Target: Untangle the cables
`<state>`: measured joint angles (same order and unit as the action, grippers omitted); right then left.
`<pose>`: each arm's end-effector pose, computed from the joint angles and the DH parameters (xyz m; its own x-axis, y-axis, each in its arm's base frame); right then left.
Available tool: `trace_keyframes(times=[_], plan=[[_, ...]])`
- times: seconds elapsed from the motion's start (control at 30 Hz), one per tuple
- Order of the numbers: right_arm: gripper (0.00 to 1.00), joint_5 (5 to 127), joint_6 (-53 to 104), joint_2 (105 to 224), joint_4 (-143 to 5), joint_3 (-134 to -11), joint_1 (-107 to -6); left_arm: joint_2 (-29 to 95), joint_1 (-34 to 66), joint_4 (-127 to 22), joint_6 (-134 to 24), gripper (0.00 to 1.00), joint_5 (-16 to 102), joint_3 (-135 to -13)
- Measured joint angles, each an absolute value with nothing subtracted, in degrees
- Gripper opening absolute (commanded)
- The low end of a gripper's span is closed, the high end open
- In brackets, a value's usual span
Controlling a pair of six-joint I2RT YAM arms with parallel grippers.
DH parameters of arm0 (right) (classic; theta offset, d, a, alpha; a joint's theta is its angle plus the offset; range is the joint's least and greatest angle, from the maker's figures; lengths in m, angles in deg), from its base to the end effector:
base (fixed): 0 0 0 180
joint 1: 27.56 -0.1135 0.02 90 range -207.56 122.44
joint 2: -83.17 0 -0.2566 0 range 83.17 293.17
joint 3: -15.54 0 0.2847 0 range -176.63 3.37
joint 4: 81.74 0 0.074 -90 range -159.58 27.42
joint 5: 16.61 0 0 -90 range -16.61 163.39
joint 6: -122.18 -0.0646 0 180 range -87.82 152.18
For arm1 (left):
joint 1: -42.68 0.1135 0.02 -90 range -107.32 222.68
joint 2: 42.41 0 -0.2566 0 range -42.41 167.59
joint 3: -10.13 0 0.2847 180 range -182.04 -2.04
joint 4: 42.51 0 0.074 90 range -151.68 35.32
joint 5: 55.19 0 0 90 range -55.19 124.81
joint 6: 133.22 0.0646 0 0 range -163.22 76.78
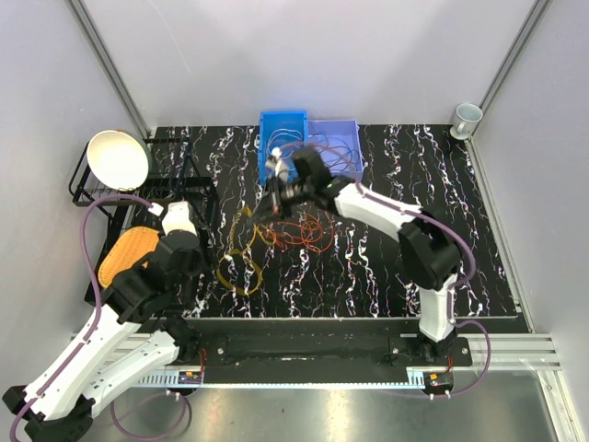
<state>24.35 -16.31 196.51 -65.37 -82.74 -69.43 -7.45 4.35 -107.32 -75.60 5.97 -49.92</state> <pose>0.3367 0.3673 0.2145 -0.9443 -0.1872 -0.2706 -0.3172 0.2991 0.9000 0.1511 -0.0797 0.2978 -0.5584 -0.1565 -0.8147 -0.0555 0.9869 -0.1516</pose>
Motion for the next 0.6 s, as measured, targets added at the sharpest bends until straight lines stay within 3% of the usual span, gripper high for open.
trace_keyframes(times=[0.6], plan=[[0.00, 18.80, -18.65, 187.98, -58.07, -104.11, -59.11, -7.49, 4.35, -106.60, -74.73, 0.61, 7.70, -49.92]])
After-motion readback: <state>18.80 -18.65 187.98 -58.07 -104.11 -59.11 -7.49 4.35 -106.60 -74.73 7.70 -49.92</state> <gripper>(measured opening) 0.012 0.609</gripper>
